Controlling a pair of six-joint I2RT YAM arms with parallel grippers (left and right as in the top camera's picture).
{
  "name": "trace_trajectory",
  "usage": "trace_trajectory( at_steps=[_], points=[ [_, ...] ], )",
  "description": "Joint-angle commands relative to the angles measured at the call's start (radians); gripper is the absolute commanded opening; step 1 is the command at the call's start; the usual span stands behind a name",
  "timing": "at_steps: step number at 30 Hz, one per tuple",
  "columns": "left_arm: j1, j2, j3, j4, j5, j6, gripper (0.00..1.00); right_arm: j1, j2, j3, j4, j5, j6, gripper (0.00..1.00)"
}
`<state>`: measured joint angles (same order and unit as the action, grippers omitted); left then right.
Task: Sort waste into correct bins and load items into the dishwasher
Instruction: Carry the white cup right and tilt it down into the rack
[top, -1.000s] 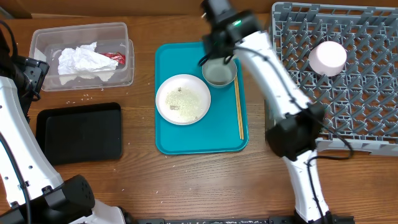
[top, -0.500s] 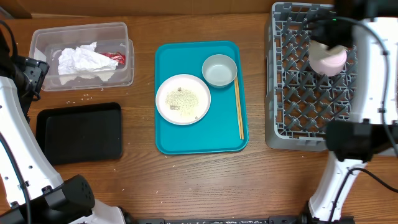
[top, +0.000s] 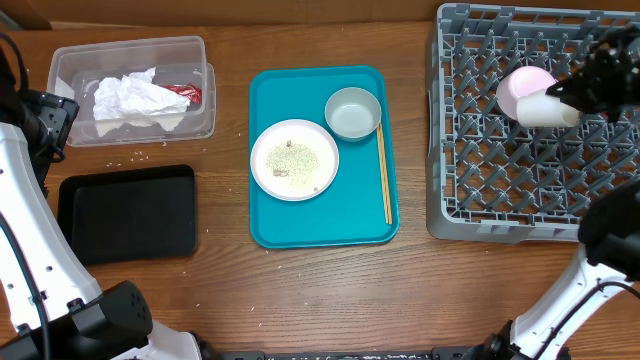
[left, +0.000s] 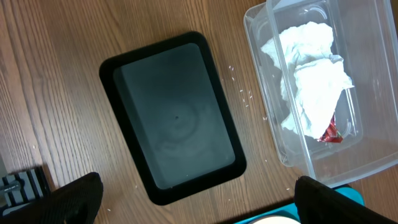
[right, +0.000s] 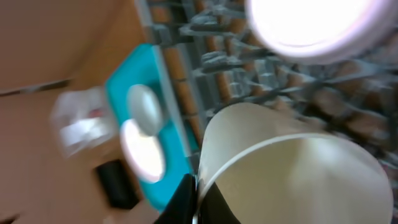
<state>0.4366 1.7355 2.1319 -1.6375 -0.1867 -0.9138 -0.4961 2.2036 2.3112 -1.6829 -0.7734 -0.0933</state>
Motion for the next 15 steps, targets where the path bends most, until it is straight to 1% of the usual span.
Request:
trace_trajectory(
  at_steps=[1, 7, 10, 15],
  points=[
    [0.002, 0.006, -0.005, 0.0, -0.003, 0.009, 1.0, -0.046, -0.017, -0.084, 0.009, -0.359, -0.177, 0.04],
    [0.002, 0.006, -0.005, 0.0, -0.003, 0.009, 1.0, -0.06, -0.017, -0.317, 0.083, -0.397, -0.184, 0.04],
    [0.002, 0.006, -0.005, 0.0, -0.003, 0.009, 1.0, -0.06, -0.017, -0.428, 0.126, -0.447, -0.185, 0.04],
    [0.002, 0.006, -0.005, 0.0, -0.003, 0.009, 1.0, -0.06, -0.016, -0.529, 0.208, -0.509, -0.184, 0.04]
  ],
)
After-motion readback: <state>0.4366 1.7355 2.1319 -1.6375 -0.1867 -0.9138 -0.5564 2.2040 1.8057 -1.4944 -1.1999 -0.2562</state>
